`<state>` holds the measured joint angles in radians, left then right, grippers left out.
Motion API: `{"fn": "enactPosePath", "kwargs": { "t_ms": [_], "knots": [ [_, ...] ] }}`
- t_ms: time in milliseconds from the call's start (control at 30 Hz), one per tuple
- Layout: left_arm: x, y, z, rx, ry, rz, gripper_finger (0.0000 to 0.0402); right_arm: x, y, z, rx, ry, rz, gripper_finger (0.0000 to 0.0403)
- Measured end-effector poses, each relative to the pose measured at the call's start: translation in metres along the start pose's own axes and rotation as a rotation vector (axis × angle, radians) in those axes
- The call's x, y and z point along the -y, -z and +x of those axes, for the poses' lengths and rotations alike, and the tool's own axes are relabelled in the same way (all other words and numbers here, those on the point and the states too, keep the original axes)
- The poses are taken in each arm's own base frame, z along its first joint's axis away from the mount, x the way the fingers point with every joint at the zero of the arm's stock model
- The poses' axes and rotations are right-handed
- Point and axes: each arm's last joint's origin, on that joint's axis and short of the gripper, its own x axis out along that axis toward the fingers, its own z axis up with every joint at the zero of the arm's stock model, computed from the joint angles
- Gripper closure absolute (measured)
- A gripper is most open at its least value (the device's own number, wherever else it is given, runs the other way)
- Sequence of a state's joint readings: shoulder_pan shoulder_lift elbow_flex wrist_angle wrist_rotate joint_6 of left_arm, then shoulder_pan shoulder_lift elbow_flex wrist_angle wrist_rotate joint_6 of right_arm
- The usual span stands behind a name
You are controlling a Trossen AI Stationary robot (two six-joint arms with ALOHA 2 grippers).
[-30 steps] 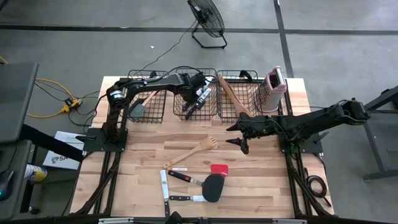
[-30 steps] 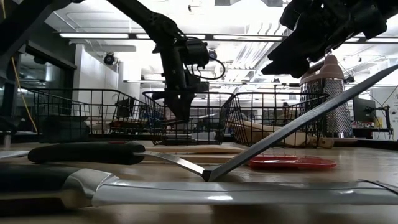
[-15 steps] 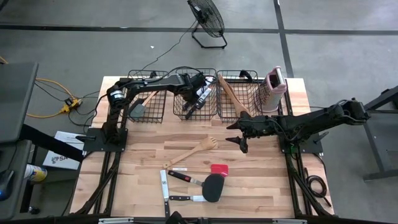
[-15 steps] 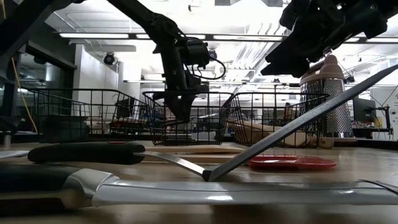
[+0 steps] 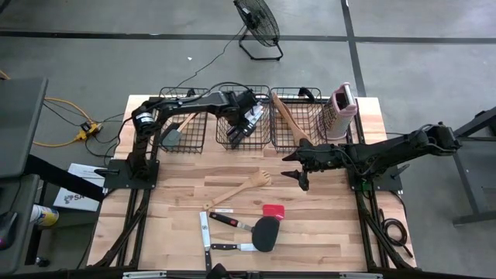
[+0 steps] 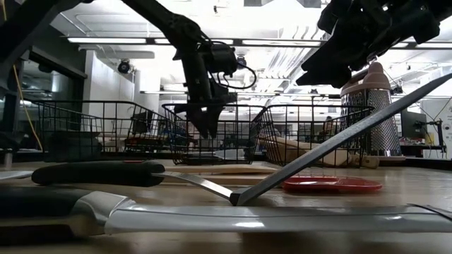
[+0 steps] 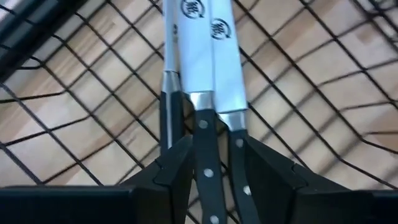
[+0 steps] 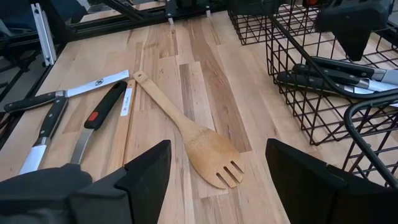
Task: Pick & Place Kitchen Items
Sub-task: Put the brown serving spoon into the right black wire basket
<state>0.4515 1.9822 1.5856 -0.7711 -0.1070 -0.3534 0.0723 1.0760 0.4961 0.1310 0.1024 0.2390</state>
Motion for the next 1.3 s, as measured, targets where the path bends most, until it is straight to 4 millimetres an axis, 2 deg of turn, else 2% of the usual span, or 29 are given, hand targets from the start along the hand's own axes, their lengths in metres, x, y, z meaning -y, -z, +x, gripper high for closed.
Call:
{"fn": "enactPosePath", "kwargs": {
  "t_ms": [200, 467, 733, 933, 1033, 1167, 1300],
  "knots": [
    [-0.001, 0.001, -0.023, -0.001, 0.056, 0.032, 0.0265, 0.0, 0.001, 0.0, -0.006, 0.002, -0.001, 0.0149],
    [0.009, 0.014, -0.048, -0.044, 0.075, 0.11, 0.0264, 0.0, 0.001, 0.0, -0.012, 0.003, -0.001, 0.0149],
    [0.034, 0.04, -0.054, -0.165, 0.056, 0.207, 0.0264, 0.0, 0.002, 0.0, -0.026, 0.002, 0.013, 0.0149],
    [0.063, 0.061, -0.062, -0.196, 0.03, 0.293, 0.0264, 0.001, 0.005, 0.0, -0.048, 0.007, 0.022, 0.0149],
    [0.071, 0.068, -0.065, -0.167, -0.046, 0.349, 0.0264, 0.001, 0.005, 0.0, -0.049, 0.007, 0.022, 0.0149],
    [0.069, 0.065, -0.065, -0.094, -0.173, 0.38, 0.0264, 0.001, 0.005, 0.0, -0.048, 0.007, 0.023, 0.0149],
    [0.056, 0.056, -0.062, -0.078, -0.213, 0.361, 0.0264, 0.001, 0.004, 0.0, -0.047, 0.008, 0.046, 0.0149]
  ]
}}
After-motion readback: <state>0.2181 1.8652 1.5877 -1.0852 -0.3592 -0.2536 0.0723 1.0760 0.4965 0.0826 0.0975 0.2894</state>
